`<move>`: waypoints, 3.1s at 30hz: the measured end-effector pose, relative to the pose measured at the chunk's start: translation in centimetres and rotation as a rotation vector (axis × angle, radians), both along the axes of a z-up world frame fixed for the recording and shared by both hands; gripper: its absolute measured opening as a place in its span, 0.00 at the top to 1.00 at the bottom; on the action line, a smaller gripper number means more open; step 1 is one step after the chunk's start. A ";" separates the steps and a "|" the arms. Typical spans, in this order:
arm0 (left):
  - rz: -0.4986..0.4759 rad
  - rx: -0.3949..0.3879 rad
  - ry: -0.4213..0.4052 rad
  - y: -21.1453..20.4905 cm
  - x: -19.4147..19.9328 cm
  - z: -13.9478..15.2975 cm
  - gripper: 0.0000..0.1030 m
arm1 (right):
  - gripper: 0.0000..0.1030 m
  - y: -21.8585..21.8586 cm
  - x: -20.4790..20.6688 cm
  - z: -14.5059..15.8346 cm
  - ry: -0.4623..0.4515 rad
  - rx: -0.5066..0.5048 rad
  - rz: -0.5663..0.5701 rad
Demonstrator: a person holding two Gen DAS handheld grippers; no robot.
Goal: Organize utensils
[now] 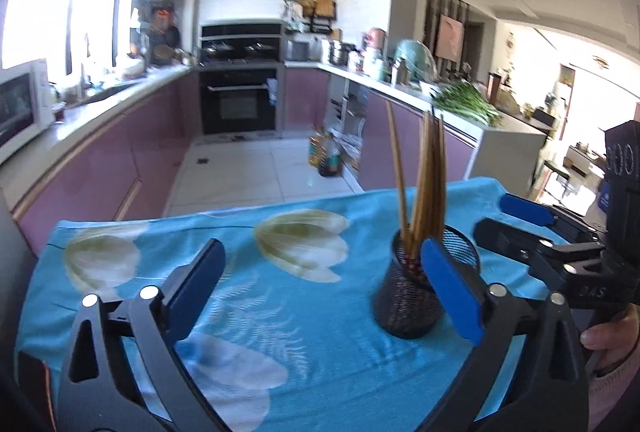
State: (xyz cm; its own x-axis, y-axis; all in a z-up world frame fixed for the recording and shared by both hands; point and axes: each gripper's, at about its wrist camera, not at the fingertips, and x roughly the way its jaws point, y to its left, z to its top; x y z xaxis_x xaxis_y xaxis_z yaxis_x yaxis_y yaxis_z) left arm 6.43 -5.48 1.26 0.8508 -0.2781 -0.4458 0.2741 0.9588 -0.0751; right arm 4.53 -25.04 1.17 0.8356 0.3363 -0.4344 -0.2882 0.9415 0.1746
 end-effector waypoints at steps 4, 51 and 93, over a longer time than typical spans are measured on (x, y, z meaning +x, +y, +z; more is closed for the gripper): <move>0.061 -0.001 -0.047 1.7 -2.1 0.2 0.06 | 0.06 0.9 -1.2 -0.3 -0.026 -0.031 -0.010; 0.259 0.026 -0.232 5.1 -9.7 0.5 0.06 | 0.06 3.6 -6.5 -0.9 -0.188 -0.041 -0.126; 0.263 0.026 -0.233 5.4 -9.8 0.4 0.06 | 0.06 3.9 -6.5 -0.9 -0.195 -0.032 -0.128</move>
State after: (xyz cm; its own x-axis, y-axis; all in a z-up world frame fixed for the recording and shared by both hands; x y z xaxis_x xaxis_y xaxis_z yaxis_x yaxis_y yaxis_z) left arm -3.33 -0.13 1.63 0.9716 -0.0271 -0.2352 0.0244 0.9996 -0.0143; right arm -1.96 -21.13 0.22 0.9396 0.2110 -0.2695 -0.1915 0.9767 0.0971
